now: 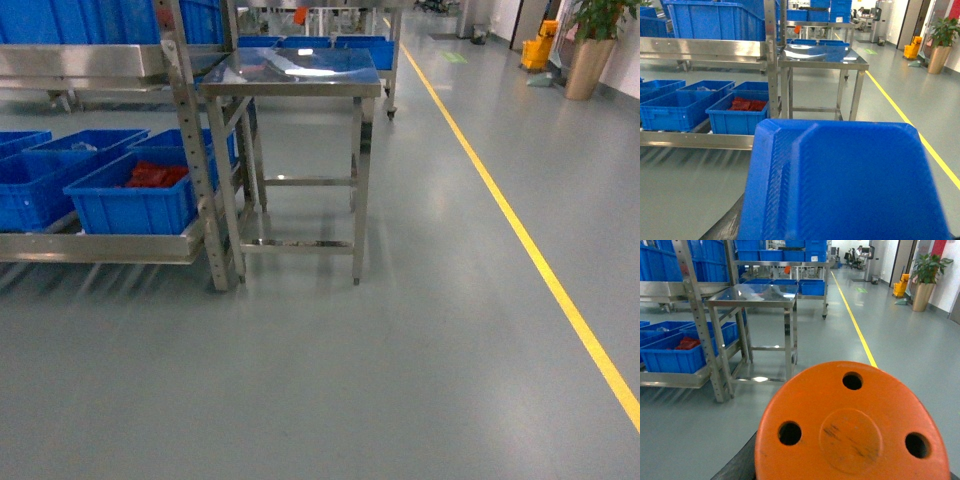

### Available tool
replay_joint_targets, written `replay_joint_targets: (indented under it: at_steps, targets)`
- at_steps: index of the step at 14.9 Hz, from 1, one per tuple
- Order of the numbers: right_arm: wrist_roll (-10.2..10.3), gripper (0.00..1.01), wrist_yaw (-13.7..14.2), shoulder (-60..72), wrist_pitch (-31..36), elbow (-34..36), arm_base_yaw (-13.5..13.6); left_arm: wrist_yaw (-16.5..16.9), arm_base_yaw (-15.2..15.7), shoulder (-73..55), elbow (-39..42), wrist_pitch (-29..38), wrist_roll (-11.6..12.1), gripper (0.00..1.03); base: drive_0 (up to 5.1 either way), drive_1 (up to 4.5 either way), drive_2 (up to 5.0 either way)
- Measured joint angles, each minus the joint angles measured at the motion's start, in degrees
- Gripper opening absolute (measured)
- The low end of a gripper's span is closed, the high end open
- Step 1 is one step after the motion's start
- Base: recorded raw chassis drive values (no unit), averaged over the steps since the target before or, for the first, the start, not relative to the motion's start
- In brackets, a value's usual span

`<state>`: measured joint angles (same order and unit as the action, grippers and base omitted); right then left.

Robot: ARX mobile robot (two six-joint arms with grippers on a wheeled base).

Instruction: Sort blue parts and orange caps into right shelf containers

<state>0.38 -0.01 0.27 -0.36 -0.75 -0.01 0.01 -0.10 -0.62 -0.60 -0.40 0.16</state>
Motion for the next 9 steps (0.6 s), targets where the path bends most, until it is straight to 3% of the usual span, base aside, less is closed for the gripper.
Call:
replay_joint_targets:
  at_steps: [9]
  targets:
    - [0.0, 0.44, 0.0, 0.0, -0.1, 0.0, 0.0, 0.0, 0.0, 0.0, 0.0, 0.0, 0.0, 0.43, 0.0, 4.28, -4.3]
